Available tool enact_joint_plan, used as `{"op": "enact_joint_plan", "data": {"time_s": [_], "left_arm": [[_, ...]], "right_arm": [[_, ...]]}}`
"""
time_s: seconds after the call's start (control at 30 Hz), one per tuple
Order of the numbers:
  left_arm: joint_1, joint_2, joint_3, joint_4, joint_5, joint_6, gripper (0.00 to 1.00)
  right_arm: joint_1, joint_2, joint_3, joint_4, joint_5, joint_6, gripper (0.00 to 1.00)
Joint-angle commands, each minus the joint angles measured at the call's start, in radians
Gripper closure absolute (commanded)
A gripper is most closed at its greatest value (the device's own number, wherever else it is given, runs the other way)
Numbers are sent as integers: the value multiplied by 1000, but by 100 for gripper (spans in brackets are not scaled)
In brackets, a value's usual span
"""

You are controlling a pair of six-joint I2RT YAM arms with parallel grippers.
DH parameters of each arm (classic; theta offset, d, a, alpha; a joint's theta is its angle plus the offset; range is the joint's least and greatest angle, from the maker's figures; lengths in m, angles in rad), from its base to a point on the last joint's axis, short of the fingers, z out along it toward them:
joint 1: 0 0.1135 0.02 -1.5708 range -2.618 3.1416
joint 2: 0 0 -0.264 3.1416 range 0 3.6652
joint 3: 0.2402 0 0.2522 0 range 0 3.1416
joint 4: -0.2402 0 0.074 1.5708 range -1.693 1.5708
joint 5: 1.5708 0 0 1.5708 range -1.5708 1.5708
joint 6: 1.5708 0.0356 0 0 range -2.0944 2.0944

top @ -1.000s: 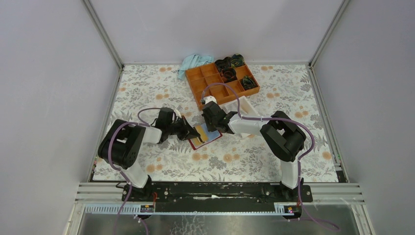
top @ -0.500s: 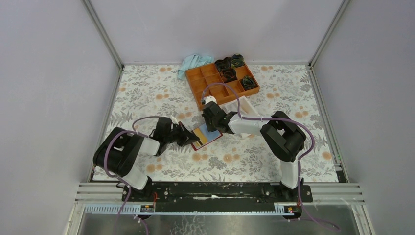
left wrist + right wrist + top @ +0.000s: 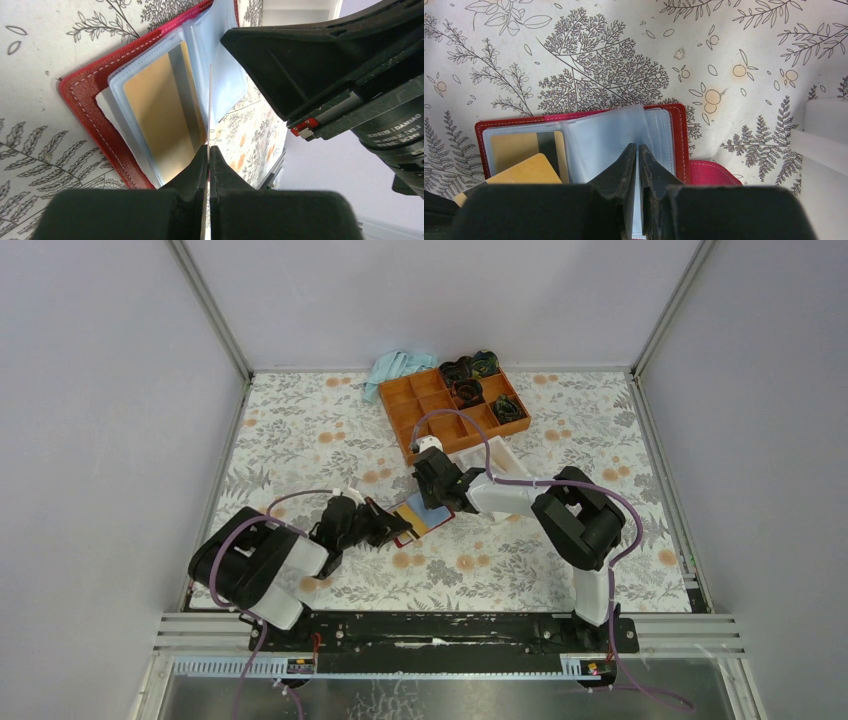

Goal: Put the credit cards into the card holder
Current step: Insert the credit card into the card holder.

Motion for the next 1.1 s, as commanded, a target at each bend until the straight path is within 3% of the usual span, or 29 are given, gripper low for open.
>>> {"op": "enact_joint_plan", "data": {"time_s": [0.0,0.2,0.5,0.7,0.77,1.07], "left_arm": [[-7,13,-40,200,-71,-72,100],[-6,39,-60,304,-54,-125,100],[-6,23,-62,271,-55,-102,100],[-2,-137,16,-118,-97,57,100],[1,-152,36,-179,-94,87,100],[2,-10,2,1,-54,15,100]], "right_arm": [[3,46,-11,-69,-51,-2,87],[3,42,-15,-67,-51,-2,87],[3,38,-18,-63,-55,-3,87],[3,38,-17,-65,-55,-5,87],[2,40,-14,-64,-57,-5,87],[3,38,-17,-66,-55,-6,87]]}}
